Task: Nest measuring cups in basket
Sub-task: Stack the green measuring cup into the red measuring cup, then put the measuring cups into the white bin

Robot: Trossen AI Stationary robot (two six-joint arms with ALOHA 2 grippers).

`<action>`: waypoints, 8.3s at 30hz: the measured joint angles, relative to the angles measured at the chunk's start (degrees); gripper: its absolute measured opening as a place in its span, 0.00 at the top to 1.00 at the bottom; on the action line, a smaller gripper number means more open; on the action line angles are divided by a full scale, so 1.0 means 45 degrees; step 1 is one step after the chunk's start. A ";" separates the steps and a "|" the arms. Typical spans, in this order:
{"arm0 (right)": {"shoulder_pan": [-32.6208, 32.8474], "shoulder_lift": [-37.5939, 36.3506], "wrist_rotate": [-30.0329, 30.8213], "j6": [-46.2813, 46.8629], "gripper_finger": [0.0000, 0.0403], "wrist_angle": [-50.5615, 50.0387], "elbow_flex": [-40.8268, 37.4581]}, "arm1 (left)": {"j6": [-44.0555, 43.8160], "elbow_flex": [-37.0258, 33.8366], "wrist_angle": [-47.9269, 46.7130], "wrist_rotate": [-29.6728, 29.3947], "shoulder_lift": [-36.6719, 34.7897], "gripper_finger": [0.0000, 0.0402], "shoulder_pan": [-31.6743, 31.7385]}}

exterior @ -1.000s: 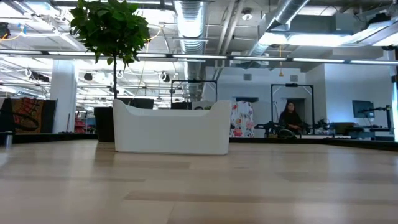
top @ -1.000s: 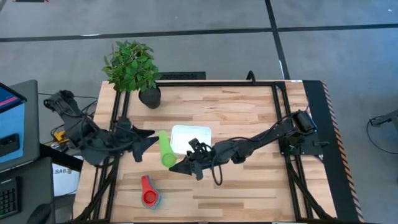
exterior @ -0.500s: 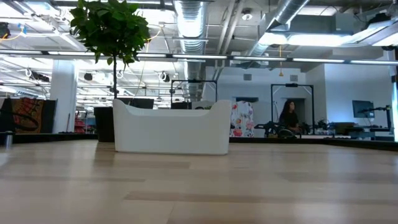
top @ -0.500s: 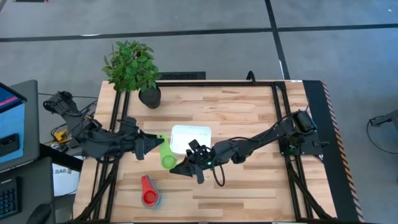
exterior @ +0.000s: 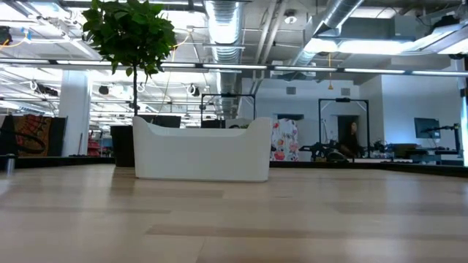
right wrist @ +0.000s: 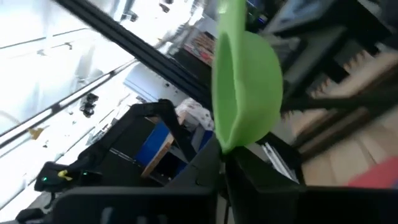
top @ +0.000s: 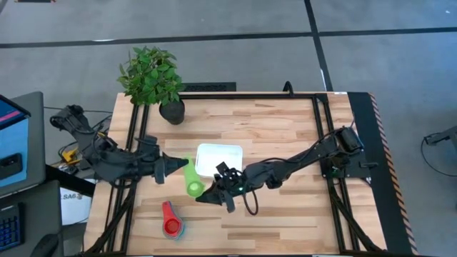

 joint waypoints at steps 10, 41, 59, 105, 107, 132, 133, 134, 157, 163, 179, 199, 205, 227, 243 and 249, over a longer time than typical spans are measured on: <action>0.0218 -0.0012 0.0050 0.1382 0.61 -0.1062 0.0005 | -0.4153 -0.0426 -0.3582 -0.1813 0.0065 1.00 -0.1742; 0.0330 -0.0005 -0.0059 0.2730 0.68 -0.3016 0.0010 | -1.2266 -0.7276 0.1573 -0.2044 0.2627 1.00 -0.6737; 0.0148 -0.0005 -0.0221 0.3321 0.68 -0.3022 0.0010 | -1.2205 -0.7276 0.1663 -0.3131 0.2144 0.99 -0.6906; -0.0507 -0.0005 -0.0059 0.3988 0.67 -0.2925 0.0010 | -1.1494 -0.7261 0.0914 -0.0988 0.2156 0.98 -0.7028; -0.0531 -0.0005 -0.0064 0.3991 0.67 -0.2930 0.0010 | -1.1494 -0.7257 0.0727 -0.0774 0.2062 0.98 -0.7028; -0.0593 -0.0005 -0.0268 0.3876 0.66 -0.2935 0.0010 | -1.1390 -0.7261 -0.2098 0.1757 -0.0377 0.63 -0.7033; -0.0593 -0.0005 -0.0268 0.3876 0.66 -0.2939 0.0010 | -1.1526 -0.7261 -0.2325 0.1965 -0.0422 0.62 -0.7033; -0.0601 -0.0005 -0.0268 0.3863 0.66 -0.2948 0.0010 | -1.1605 -0.7264 -0.2491 0.2064 -0.0470 0.62 -0.7033; -0.0728 -0.0005 -0.0374 0.3549 0.66 -0.3126 0.0005 | -0.9894 -0.7087 -0.2449 0.1151 -0.1338 0.62 -0.6389; -0.0941 -0.0005 -0.0700 0.3551 0.67 -0.3136 0.0005 | -0.8868 -0.7087 -0.2708 0.3192 -0.1069 0.62 -0.5329; -0.0928 -0.0005 -0.0904 0.3546 0.66 -0.3134 0.0005 | -0.8988 -0.7087 -0.3383 0.6619 -0.0403 0.62 -0.4692; -0.0899 -0.0005 -0.2159 0.3016 0.59 -0.3068 0.0005 | -1.2401 -0.7865 -0.1409 0.4619 0.0135 0.26 -0.6008; -0.0899 -0.0005 -0.3374 0.3036 0.49 -0.2864 0.0005 | -1.2452 -0.8281 -0.0151 0.5589 0.0397 0.04 -0.5516; -0.0899 -0.0005 -0.3656 0.3156 0.47 -0.4027 0.0005 | -1.2922 -0.8272 0.1002 0.9913 0.2355 0.07 -0.2702; -0.0974 0.0000 -0.3673 0.2476 0.53 -0.4537 0.0005 | -1.1847 -0.8257 0.1500 0.8033 0.2529 0.07 -0.0956; -0.0996 -0.0005 -0.3673 0.2341 0.55 -0.4552 0.0005 | -0.9762 -0.8145 0.1285 0.7643 0.2057 0.07 0.0149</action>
